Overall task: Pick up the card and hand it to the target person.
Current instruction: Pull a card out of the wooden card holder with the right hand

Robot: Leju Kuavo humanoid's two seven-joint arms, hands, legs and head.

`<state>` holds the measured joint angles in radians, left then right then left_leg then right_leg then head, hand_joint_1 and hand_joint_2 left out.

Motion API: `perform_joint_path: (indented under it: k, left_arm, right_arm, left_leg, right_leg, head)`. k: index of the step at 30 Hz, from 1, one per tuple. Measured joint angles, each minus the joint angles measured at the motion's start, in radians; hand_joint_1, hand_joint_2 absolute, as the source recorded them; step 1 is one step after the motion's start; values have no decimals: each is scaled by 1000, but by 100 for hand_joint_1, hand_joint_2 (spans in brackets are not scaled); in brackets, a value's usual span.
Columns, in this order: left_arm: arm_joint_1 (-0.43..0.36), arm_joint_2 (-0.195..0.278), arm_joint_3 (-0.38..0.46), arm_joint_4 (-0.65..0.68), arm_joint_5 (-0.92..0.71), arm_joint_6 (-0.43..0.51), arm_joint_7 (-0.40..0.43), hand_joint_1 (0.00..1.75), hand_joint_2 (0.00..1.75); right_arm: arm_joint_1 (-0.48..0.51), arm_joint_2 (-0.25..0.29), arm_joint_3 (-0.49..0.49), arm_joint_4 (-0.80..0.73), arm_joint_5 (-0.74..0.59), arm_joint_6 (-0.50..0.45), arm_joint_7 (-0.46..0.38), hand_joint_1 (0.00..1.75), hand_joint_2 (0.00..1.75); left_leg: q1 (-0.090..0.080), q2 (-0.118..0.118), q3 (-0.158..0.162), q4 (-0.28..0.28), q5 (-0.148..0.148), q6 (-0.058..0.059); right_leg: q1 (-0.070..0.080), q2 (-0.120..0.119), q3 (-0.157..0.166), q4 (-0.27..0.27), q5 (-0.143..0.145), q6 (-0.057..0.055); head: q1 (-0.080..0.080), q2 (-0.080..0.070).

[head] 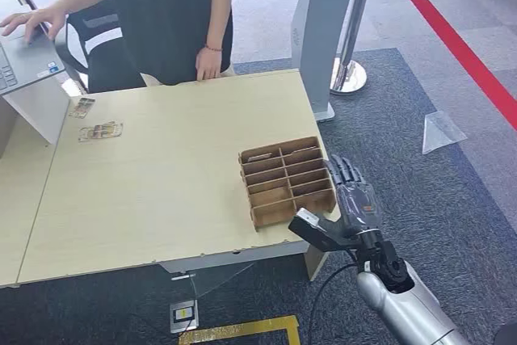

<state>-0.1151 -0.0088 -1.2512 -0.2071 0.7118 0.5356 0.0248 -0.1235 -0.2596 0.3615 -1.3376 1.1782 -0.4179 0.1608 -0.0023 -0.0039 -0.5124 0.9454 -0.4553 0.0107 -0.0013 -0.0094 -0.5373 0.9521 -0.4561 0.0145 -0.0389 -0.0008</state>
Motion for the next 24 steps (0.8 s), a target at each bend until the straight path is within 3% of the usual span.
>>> perform_joint_path:
  k: [18, 24]
  left_arm:
    - [0, 0, 0, 0, -13, -6, 0, 0, 175]
    - [0, 0, 0, 0, -14, -7, -1, 0, 175]
  right_arm:
    - [-33, 12, 48, 51, -19, 9, 11, 25, 175]
    - [-38, 12, 53, 51, -25, 13, 15, 61, 175]
  left_leg:
    - [0, 0, 0, 0, 0, 0]
    - [0, 0, 0, 0, 0, 0]
  right_leg:
    - [0, 0, 0, 0, 0, 0]
    - [0, 0, 0, 0, 0, 0]
  head:
    - [0, 0]
    - [0, 0]
